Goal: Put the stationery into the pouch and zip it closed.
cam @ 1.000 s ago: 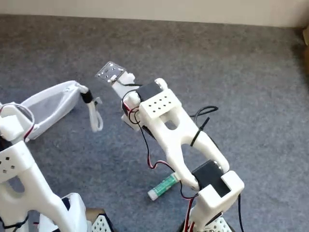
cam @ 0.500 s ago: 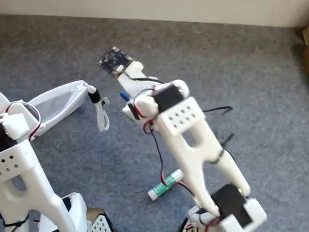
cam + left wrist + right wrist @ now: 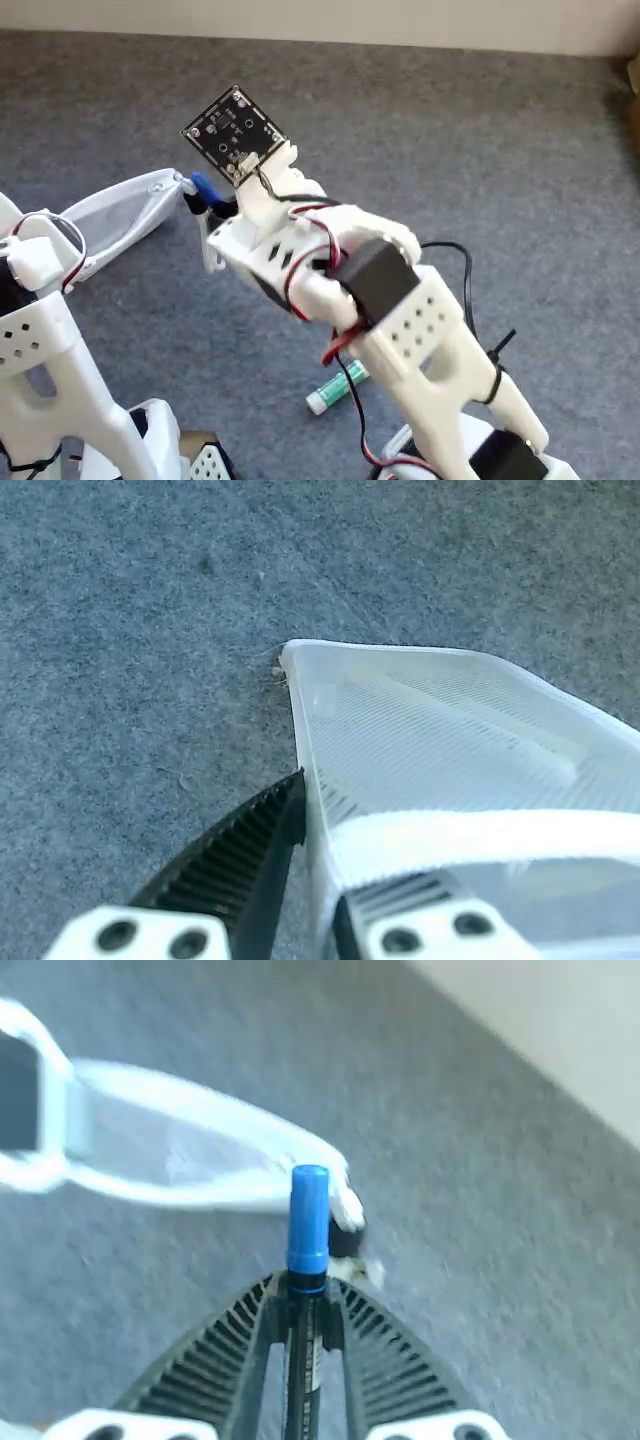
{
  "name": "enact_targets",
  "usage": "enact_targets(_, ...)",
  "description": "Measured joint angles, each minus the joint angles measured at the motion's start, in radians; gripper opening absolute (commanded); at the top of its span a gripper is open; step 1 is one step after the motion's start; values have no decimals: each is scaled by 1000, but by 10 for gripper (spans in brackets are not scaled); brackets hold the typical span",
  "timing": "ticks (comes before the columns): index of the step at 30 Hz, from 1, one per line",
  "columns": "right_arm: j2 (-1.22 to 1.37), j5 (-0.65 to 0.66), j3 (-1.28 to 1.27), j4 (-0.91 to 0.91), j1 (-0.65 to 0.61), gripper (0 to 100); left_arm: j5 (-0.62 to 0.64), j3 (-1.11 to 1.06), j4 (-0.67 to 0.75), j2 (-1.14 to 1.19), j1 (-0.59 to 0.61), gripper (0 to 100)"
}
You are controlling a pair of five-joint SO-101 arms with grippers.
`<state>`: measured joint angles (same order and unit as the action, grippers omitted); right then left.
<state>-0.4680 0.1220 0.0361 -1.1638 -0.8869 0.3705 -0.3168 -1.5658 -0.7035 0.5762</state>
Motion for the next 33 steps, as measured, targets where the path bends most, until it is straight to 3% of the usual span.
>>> enact_targets(14,-55,-29,0,390,-215,8,0,0,0,0,0,6)
enact_targets(25,-55,-29,-46,557,-229,8,0,-15,0,-11,0,6)
enact_targets(33,-55,-29,-262,879,-229,8,0,-15,0,-11,0,6)
